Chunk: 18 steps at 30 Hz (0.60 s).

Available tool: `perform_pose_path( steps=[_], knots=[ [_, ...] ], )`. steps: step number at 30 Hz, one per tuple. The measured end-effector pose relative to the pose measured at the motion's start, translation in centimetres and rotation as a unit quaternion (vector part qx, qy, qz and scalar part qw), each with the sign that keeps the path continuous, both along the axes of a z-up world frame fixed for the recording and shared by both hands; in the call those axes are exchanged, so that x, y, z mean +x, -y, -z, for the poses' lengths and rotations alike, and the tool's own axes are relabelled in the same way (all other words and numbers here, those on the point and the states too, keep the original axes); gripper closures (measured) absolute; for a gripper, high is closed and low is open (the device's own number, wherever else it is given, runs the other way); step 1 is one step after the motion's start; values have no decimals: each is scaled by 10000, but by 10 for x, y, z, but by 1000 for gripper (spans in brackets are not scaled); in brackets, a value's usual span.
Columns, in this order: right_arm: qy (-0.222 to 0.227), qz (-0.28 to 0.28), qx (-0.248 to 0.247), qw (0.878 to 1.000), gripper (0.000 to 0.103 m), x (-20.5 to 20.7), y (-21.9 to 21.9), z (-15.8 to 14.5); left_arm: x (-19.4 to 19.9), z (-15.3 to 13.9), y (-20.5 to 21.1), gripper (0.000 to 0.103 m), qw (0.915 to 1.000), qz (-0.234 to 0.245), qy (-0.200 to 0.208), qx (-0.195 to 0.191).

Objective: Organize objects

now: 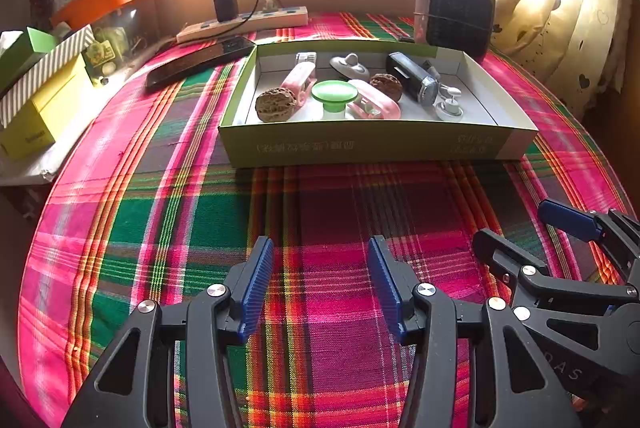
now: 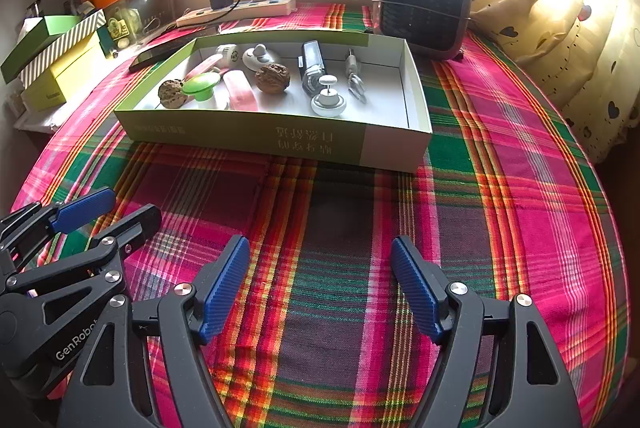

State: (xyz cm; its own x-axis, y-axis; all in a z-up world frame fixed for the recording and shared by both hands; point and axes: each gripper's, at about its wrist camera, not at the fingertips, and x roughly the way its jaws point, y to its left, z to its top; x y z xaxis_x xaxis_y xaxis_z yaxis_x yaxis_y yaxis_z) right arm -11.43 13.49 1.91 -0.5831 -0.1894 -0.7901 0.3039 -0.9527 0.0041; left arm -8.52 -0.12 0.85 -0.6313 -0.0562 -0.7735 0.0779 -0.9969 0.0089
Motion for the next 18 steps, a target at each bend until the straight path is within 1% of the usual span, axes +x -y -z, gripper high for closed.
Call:
perform_pose_path(
  steps=[18],
  knots=[
    [1,1,2,10000,28,0,0,0,0,0,0,55,10000,0,-3,1]
  ],
)
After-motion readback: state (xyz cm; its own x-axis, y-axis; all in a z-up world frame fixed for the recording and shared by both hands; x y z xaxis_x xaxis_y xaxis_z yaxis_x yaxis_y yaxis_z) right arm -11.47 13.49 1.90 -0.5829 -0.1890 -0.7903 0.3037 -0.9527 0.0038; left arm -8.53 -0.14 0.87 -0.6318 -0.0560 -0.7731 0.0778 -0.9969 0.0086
